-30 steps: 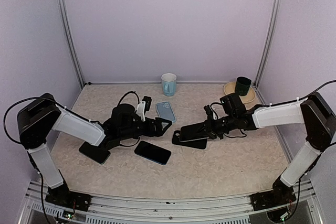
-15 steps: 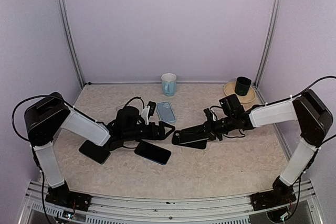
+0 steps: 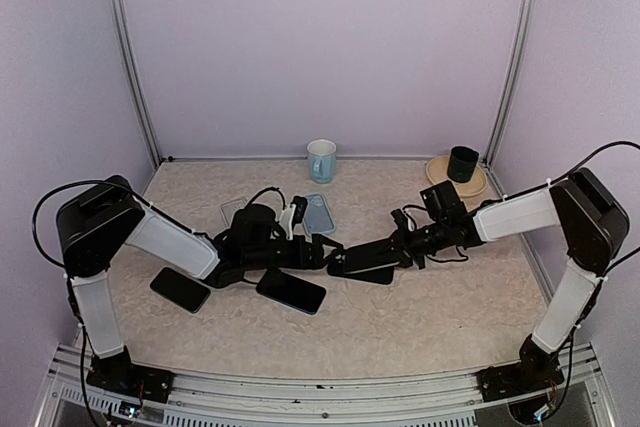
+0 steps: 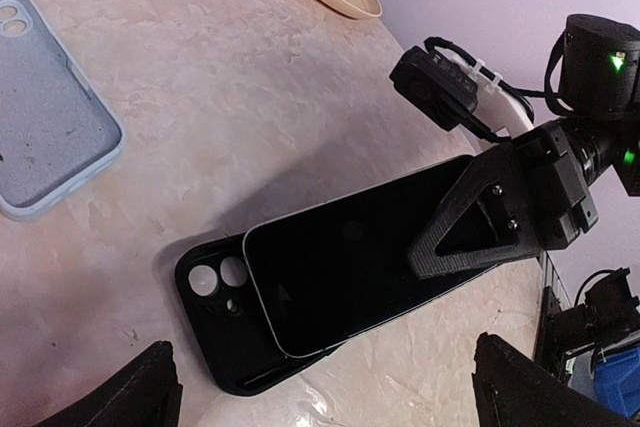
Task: Put the phone into the phone case
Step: Install the phone on the phone case.
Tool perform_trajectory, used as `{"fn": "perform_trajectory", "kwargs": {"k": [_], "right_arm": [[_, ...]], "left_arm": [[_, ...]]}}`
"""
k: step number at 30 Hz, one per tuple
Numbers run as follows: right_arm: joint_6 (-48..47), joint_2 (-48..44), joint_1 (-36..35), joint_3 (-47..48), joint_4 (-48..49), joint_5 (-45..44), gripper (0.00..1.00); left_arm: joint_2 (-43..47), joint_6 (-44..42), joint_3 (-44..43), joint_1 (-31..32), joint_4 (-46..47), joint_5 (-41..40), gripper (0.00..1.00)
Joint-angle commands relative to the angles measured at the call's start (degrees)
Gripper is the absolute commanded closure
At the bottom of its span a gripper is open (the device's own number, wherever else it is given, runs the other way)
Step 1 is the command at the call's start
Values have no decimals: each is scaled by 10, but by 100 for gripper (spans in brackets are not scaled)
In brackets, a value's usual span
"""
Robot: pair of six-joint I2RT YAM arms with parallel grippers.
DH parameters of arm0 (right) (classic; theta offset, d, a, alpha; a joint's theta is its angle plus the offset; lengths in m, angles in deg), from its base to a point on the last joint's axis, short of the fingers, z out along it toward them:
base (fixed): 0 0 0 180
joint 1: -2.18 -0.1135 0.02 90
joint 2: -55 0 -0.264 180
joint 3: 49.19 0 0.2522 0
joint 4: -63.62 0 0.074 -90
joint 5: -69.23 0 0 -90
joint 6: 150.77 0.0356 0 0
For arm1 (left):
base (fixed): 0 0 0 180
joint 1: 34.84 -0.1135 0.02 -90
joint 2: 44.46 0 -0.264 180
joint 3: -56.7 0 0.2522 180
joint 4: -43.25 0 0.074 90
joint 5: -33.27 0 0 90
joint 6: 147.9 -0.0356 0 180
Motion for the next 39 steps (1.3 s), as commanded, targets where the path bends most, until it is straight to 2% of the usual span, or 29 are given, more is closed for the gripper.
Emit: {"fn": "perform_trajectory", "kwargs": {"k": [1,10,39], "right_arm": [[15,14,11,3,37,28,100],[29,37,15,4,47,54,100],[62,85,17,-6,94,76,100]], "left_arm": [[-17,9,-14,6,-3,6,1],[-38,25,-31,10,-28,-17,1],[-85,38,-58,20,-20,0,1]]}}
